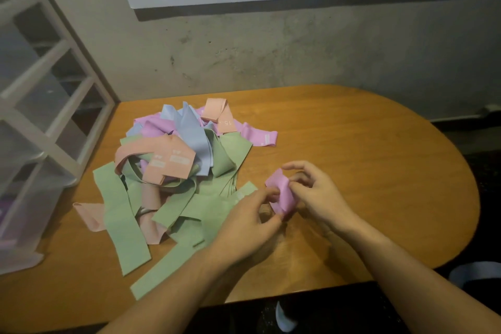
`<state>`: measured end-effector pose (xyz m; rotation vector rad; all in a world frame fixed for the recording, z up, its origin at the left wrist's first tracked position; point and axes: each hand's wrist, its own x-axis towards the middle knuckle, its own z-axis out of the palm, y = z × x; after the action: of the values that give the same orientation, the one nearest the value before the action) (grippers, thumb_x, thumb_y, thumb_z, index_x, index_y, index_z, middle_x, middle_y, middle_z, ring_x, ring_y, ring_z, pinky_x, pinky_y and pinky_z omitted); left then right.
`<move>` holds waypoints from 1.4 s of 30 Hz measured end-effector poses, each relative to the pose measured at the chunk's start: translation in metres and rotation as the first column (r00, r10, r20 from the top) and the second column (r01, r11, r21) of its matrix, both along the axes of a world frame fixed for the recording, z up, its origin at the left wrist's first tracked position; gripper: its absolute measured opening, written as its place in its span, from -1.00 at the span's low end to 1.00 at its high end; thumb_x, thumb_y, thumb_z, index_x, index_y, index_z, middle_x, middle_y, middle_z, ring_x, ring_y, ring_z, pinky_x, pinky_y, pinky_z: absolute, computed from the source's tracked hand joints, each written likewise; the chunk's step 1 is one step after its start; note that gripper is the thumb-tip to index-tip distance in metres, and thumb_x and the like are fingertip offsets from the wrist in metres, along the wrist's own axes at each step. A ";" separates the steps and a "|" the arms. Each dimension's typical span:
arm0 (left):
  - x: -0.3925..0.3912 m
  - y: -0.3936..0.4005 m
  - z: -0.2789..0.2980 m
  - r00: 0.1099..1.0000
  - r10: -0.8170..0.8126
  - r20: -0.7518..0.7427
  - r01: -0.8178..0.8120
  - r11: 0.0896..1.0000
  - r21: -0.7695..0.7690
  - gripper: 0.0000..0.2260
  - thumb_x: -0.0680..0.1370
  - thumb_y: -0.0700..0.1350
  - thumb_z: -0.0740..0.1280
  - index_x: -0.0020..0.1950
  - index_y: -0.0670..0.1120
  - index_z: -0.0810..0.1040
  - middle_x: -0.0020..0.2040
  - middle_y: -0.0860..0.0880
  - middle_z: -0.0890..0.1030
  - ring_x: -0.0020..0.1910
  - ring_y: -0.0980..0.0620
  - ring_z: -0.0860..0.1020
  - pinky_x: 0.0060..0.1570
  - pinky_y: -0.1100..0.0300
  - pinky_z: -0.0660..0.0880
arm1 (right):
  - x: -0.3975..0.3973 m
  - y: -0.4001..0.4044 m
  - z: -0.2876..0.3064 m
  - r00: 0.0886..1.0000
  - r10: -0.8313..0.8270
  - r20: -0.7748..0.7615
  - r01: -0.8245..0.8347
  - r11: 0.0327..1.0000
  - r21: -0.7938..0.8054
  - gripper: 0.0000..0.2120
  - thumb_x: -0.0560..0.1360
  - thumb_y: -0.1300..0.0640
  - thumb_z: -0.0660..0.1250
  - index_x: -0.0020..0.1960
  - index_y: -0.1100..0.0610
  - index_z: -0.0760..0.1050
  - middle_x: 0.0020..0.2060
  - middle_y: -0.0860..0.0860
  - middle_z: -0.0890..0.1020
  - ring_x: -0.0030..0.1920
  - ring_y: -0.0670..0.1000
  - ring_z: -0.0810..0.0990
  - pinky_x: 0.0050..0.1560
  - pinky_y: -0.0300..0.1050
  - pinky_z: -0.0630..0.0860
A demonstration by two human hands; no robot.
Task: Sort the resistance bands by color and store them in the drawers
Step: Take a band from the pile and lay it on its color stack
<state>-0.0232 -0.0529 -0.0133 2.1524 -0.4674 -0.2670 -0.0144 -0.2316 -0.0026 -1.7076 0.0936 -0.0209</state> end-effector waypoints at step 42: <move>-0.009 -0.052 0.092 0.814 -0.193 -0.548 -0.416 0.465 -0.781 -0.53 0.59 -0.25 0.27 0.51 -0.03 0.39 0.09 -0.03 0.69 0.10 -0.01 0.64 0.21 -0.04 0.58 | -0.030 -0.029 0.021 0.991 -0.024 -0.128 0.066 0.940 0.335 -0.70 0.45 -0.14 0.46 -0.07 0.09 0.58 -0.19 0.10 0.61 -0.15 0.06 0.51 -0.18 -0.07 0.42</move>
<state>-0.0318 -0.1053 0.0792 0.9434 -0.0294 -0.4542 -0.0446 -0.2604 0.0185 -1.3607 0.2158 0.0630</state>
